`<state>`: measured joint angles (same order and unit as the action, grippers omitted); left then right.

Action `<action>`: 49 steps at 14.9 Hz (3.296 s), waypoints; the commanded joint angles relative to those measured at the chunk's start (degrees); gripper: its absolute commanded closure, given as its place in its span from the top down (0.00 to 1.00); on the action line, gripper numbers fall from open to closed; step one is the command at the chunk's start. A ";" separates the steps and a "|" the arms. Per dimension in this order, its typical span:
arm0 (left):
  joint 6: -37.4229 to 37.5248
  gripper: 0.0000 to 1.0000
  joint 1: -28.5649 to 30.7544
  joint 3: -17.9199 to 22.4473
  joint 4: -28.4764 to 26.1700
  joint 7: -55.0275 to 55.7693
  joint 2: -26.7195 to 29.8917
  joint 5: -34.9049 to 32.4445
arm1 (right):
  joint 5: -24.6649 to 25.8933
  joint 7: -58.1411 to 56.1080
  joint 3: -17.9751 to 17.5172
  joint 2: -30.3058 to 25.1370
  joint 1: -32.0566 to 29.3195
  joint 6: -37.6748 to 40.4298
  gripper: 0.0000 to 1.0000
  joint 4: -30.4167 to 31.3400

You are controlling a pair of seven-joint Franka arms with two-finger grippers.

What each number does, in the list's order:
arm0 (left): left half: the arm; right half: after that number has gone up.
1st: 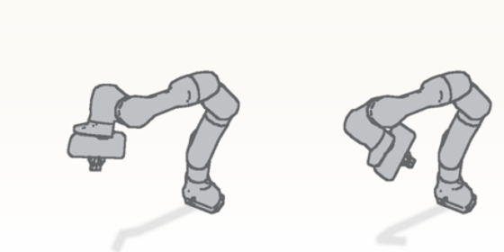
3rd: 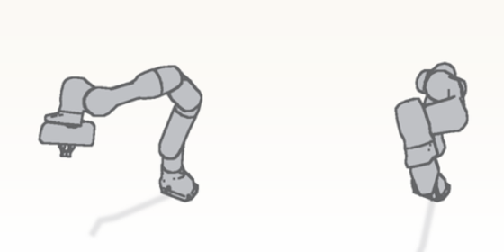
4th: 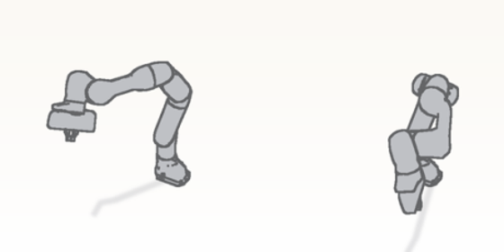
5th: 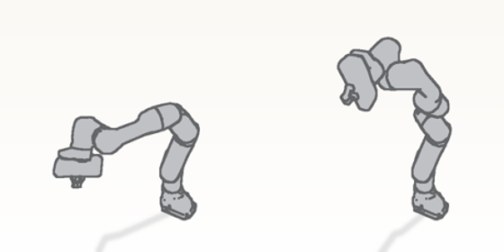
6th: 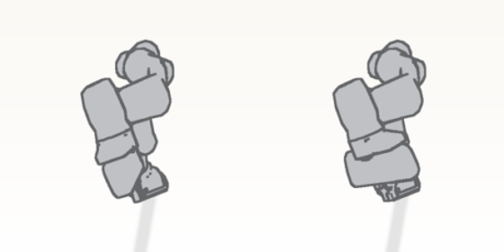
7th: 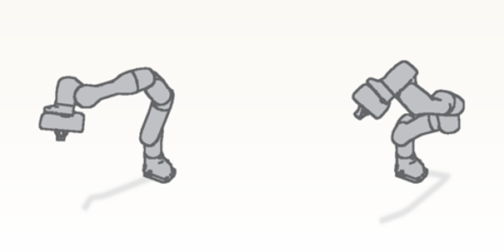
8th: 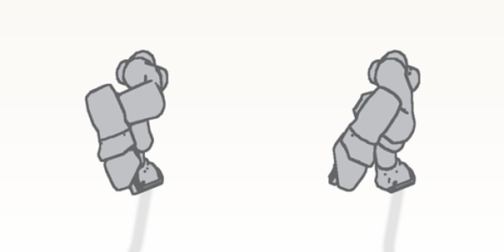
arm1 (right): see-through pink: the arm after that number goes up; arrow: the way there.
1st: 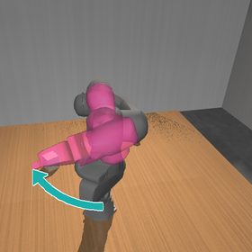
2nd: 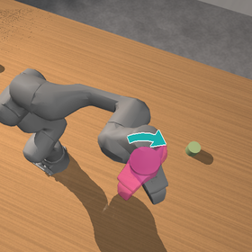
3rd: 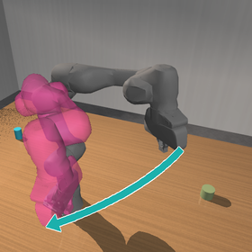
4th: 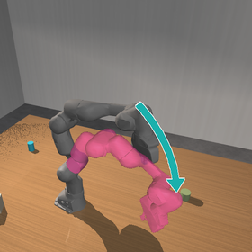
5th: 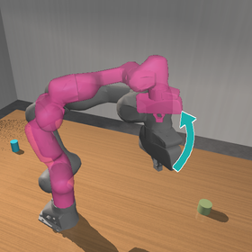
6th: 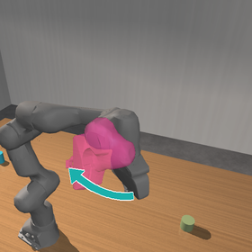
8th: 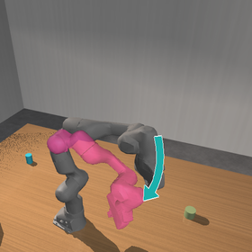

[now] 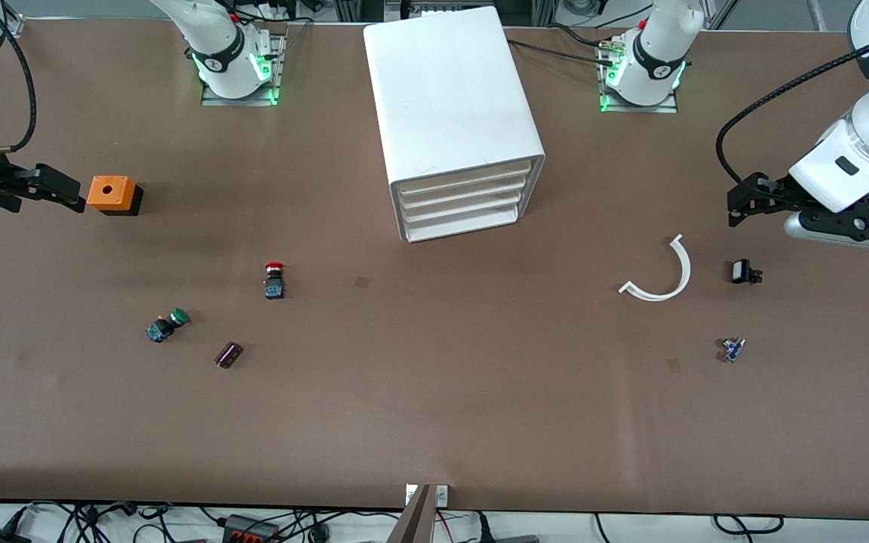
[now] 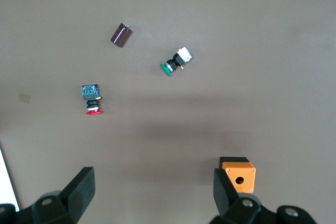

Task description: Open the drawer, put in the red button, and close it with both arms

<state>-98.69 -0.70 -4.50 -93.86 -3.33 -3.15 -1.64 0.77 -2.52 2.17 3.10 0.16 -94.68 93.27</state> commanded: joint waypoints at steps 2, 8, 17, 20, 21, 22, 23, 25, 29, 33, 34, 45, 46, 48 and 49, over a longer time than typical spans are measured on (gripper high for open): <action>1.14 1.00 -0.09 -0.07 1.92 -0.28 -0.81 -0.29 | 0.99 0.06 -0.24 -0.55 -0.08 0.29 1.00 -0.02; 3.24 1.00 -0.27 -0.15 2.71 -0.45 -1.77 -0.47 | 0.99 0.06 -0.24 -0.29 0.01 0.29 1.00 -0.02; 25.29 1.00 -1.06 -4.72 2.02 -0.98 -7.14 1.54 | 0.82 0.23 -0.33 2.95 1.32 -0.24 1.00 -0.02; 27.59 1.00 -0.27 -4.64 -1.05 -0.98 -8.97 13.11 | 0.73 0.32 -0.33 4.45 2.56 -0.77 1.00 -0.02; 27.33 1.00 -0.01 -4.64 -1.50 -0.98 -11.25 17.07 | 0.64 0.32 -0.33 5.24 3.00 -1.03 1.00 -0.11; 26.63 1.00 0.78 -4.64 -1.50 -1.15 -14.57 22.07 | 0.55 0.32 -0.33 5.68 4.13 -0.77 1.00 -0.02; 24.54 1.00 1.05 -4.64 -1.68 -1.50 -16.43 27.34 | 0.64 0.32 -0.33 6.38 5.01 -1.03 1.00 -0.02; 16.30 1.00 0.17 -4.81 -5.17 -3.09 -17.42 36.58 | 0.29 0.32 -0.33 9.45 6.24 -2.25 1.00 -0.28; 4.40 1.00 -0.18 -5.95 -12.05 -18.68 -23.37 56.89 | -0.06 0.58 -0.33 16.83 11.42 -7.70 1.00 -0.81; 1.85 1.00 -1.24 -7.88 -12.14 -32.41 -30.07 63.42 | -1.63 0.58 -0.41 24.74 15.65 -14.37 1.00 -0.90; 1.75 1.00 -1.59 -8.06 -12.23 -34.01 -30.25 64.04 | -3.65 0.50 -0.33 26.50 16.70 -16.30 1.00 -0.90; 3.95 0.75 -2.82 -9.12 -15.56 -47.12 -31.91 65.62 | -3.75 2.43 0.29 31.69 17.42 -21.68 1.00 3.76; 3.77 0.72 -3.60 -9.73 -15.57 -47.56 -33.40 65.80 | -3.75 3.21 0.29 32.83 17.24 -22.73 1.00 3.85; 2.90 0.68 -4.49 -10.08 -16.09 -48.18 -34.12 67.20 | -3.75 4.18 0.29 34.33 17.68 -24.49 1.00 3.94; 2.81 0.58 -4.75 -10.17 -16.27 -48.87 -34.12 67.29 | -3.75 4.62 0.29 34.86 17.77 -25.02 1.00 3.94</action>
<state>-95.10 -4.70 -14.30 -109.62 -49.80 -36.78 63.78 -2.44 0.48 2.56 36.84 17.75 -117.87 96.92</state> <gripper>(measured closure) 0.308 0.000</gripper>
